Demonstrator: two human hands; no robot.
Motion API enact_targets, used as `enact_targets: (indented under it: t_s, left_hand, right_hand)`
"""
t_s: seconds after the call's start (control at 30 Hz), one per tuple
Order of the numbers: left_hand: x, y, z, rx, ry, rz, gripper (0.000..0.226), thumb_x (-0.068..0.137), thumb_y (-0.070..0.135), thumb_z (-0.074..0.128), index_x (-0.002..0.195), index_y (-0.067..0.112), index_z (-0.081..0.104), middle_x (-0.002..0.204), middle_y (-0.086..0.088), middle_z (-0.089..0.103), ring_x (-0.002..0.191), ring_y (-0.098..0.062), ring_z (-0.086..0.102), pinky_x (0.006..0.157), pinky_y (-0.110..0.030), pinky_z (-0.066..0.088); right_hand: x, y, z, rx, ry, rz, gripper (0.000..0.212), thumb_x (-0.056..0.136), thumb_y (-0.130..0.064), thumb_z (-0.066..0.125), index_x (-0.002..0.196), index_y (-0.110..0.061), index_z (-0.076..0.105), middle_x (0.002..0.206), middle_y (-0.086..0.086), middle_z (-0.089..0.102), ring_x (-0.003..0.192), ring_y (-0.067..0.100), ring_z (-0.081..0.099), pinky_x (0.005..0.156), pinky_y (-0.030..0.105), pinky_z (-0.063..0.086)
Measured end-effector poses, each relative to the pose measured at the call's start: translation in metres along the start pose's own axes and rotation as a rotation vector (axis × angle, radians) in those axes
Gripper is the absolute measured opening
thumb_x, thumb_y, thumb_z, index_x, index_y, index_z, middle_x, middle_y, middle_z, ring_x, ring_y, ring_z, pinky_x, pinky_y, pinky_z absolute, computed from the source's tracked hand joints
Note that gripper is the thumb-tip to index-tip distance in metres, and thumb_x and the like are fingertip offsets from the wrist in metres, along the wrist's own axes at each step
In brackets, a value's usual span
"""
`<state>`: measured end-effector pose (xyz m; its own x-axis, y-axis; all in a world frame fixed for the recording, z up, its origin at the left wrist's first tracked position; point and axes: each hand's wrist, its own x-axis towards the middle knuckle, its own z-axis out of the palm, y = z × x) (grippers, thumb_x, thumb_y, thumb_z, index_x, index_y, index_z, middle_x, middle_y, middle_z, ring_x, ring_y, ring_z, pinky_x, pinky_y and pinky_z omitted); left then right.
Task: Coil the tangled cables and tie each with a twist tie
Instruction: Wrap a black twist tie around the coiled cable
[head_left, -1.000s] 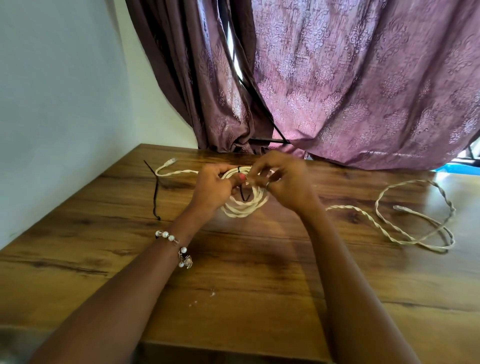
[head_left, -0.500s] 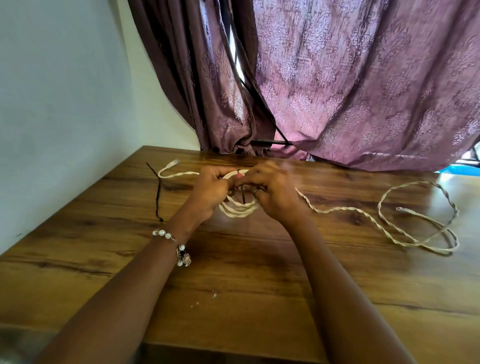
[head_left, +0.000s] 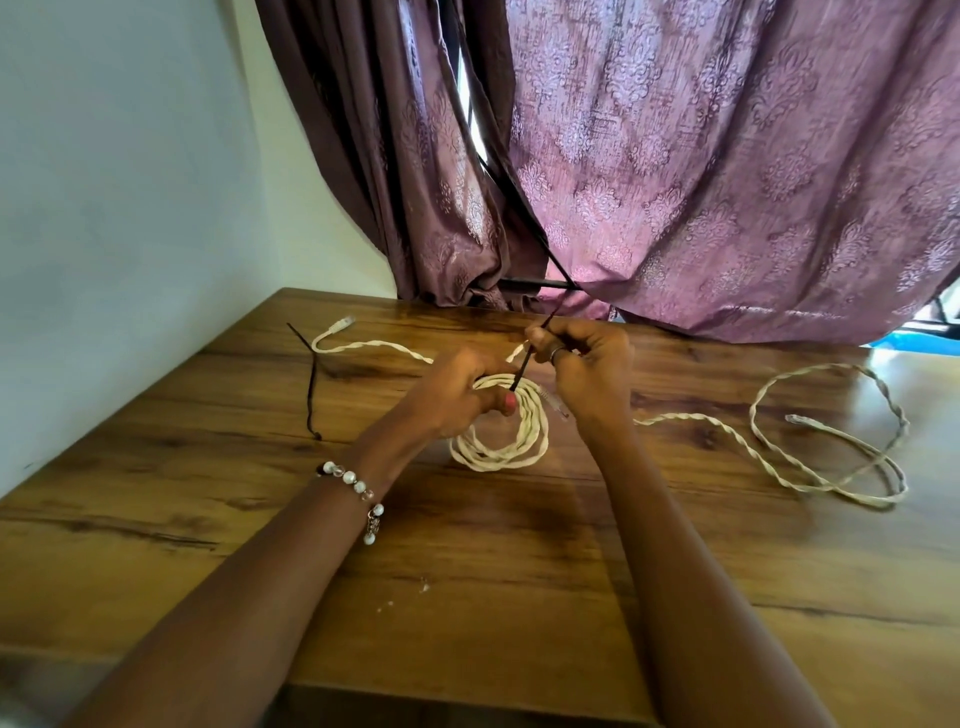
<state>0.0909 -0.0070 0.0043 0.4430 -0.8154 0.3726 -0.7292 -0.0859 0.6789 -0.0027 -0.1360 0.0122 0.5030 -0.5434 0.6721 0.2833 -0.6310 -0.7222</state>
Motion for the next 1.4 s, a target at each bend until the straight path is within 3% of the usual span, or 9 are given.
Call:
enact_targets:
  t_s: [0.1,0.3,0.53,0.7,0.9,1.0,1.17,1.3,1.4]
  left_hand:
    - [-0.001,0.005,0.003,0.008,-0.009,0.007,0.015,0.079,0.011,0.072,0.093,0.006,0.073,0.079,-0.003,0.07,0.069,-0.008,0.059,0.063,-0.019,0.043]
    - [-0.002,0.008,0.007,0.049,0.032,0.076,0.022,0.081,0.02,0.072,0.1,0.009,0.072,0.081,-0.001,0.069,0.071,-0.009,0.06,0.061,-0.015,0.04]
    - [-0.009,0.006,0.009,0.087,0.08,0.15,0.034,0.076,0.021,0.077,0.107,0.008,0.068,0.091,0.004,0.066,0.075,0.004,0.053,0.064,0.001,0.032]
    - [-0.011,0.01,0.019,0.101,0.223,0.207,0.051,0.075,0.014,0.078,0.121,0.003,0.058,0.115,-0.008,0.067,0.1,0.0,0.05,0.073,0.009,0.027]
    - [-0.009,0.007,0.021,0.172,0.286,0.396,0.043,0.073,0.012,0.078,0.115,0.009,0.067,0.09,-0.006,0.074,0.079,-0.008,0.064,0.075,-0.014,0.048]
    - [-0.008,0.005,0.024,0.209,0.302,0.442,0.035,0.073,0.007,0.077,0.107,0.005,0.07,0.093,-0.011,0.067,0.083,-0.006,0.057,0.078,-0.002,0.04]
    - [-0.008,0.001,0.027,0.234,0.294,0.419,0.031,0.076,0.004,0.074,0.107,0.006,0.07,0.104,-0.013,0.064,0.092,-0.008,0.055,0.081,-0.006,0.04]
    - [-0.006,0.005,0.024,0.191,0.361,0.346,0.031,0.075,-0.002,0.069,0.105,0.005,0.071,0.097,-0.003,0.07,0.091,-0.009,0.056,0.078,0.0,0.036]
    - [-0.005,0.004,0.019,0.142,0.404,0.243,0.03,0.076,0.001,0.071,0.105,0.005,0.071,0.098,0.0,0.07,0.087,-0.007,0.061,0.077,-0.002,0.041]
  right_hand:
    - [0.002,0.008,0.0,-0.022,0.014,0.026,0.01,0.081,-0.009,0.068,0.071,-0.009,0.072,0.066,0.005,0.069,0.061,0.025,0.065,0.058,0.042,0.055]
    - [0.003,0.012,-0.002,0.029,0.101,0.187,0.018,0.078,0.0,0.068,0.063,-0.008,0.068,0.063,0.009,0.066,0.054,0.022,0.062,0.05,0.033,0.051]
    - [0.002,0.006,-0.006,0.265,-0.112,0.543,0.033,0.085,0.019,0.047,0.066,0.001,0.067,0.056,0.004,0.068,0.05,0.013,0.065,0.046,0.022,0.05]
    - [0.001,0.005,-0.011,0.377,-0.17,0.614,0.034,0.084,0.016,0.052,0.06,-0.001,0.069,0.062,0.008,0.07,0.059,0.022,0.067,0.056,0.031,0.059]
    - [0.001,0.011,-0.009,0.577,-0.281,0.808,0.025,0.079,0.02,0.035,0.084,0.014,0.058,0.077,0.023,0.061,0.067,0.03,0.062,0.054,0.031,0.056]
    - [0.001,0.015,-0.01,0.589,-0.305,0.928,0.028,0.079,0.017,0.033,0.093,0.009,0.055,0.083,0.023,0.054,0.067,0.029,0.058,0.056,0.033,0.055]
    - [-0.004,0.004,-0.012,0.741,-0.406,1.001,0.023,0.065,0.011,0.05,0.087,0.007,0.058,0.068,0.019,0.061,0.052,0.024,0.063,0.051,0.03,0.056]
    - [-0.001,0.011,-0.013,0.343,-0.376,0.873,0.016,0.082,0.009,0.052,0.078,0.003,0.067,0.07,0.017,0.067,0.059,0.024,0.063,0.064,0.04,0.056]
    - [0.006,0.019,-0.014,-0.149,-0.187,0.524,0.02,0.086,-0.006,0.063,0.067,0.0,0.065,0.062,0.011,0.064,0.052,0.019,0.056,0.052,0.035,0.049]
